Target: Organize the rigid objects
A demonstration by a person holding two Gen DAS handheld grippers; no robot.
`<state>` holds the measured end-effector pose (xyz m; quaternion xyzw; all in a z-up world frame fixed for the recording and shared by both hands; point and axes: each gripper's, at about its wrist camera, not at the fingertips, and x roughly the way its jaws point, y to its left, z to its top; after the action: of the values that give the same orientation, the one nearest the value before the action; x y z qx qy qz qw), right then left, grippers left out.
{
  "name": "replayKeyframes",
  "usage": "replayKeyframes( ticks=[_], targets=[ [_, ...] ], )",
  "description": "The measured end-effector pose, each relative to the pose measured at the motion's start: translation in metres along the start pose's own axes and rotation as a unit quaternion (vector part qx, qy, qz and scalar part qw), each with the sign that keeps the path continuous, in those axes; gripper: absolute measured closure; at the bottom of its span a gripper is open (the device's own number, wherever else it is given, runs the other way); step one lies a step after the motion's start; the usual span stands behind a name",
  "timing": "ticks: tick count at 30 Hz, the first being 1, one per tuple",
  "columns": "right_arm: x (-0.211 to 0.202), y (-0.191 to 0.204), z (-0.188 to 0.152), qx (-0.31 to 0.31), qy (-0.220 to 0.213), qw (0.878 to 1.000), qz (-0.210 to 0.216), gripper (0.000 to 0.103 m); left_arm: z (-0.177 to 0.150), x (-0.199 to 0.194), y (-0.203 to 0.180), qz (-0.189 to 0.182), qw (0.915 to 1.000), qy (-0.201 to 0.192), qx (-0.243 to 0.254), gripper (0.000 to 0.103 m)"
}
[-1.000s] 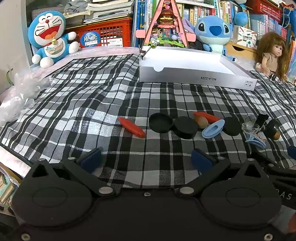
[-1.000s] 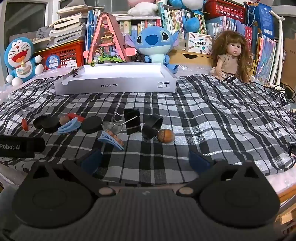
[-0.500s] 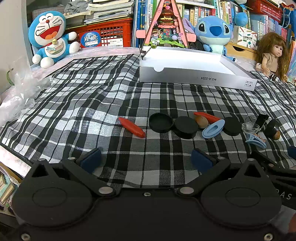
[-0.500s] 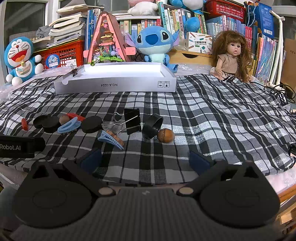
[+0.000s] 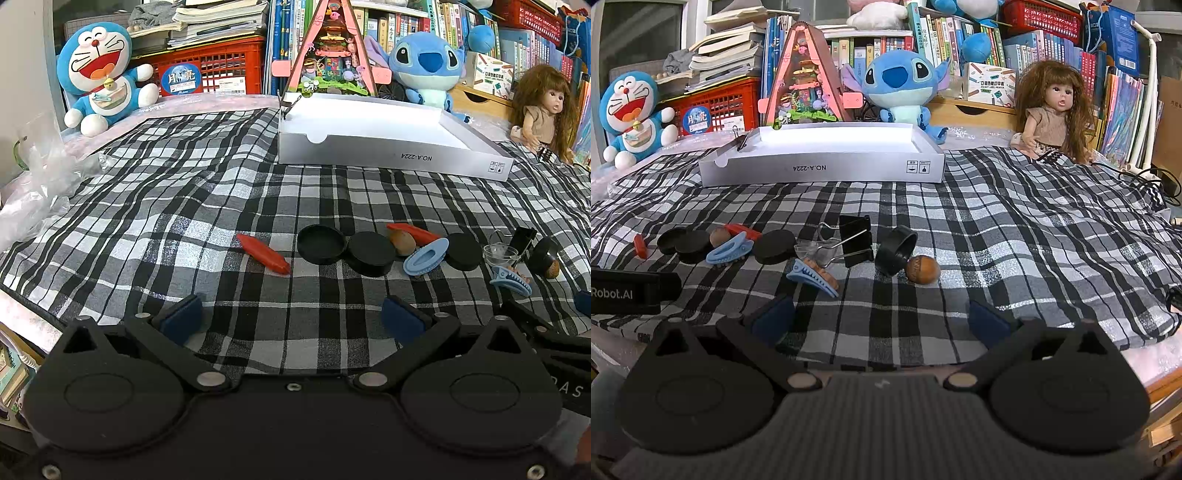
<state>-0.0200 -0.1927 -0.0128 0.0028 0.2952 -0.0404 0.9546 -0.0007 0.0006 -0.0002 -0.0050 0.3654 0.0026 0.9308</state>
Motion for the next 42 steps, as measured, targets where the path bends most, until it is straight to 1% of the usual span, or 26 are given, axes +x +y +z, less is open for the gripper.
replayKeyframes(
  ticks=[33, 42],
  targets=[
    [-0.0029, 0.0008, 0.0021, -0.001, 0.001, 1.0, 0.0, 0.0, -0.0002, -0.0002, -0.0001, 0.0, 1.0, -0.001, 0.0, 0.0],
    [-0.003, 0.0007, -0.0018, 0.003, -0.007, 1.0, -0.003, 0.0, -0.0002, -0.0002, -0.0001, 0.0, 1.0, -0.001, 0.0, 0.0]
  ],
)
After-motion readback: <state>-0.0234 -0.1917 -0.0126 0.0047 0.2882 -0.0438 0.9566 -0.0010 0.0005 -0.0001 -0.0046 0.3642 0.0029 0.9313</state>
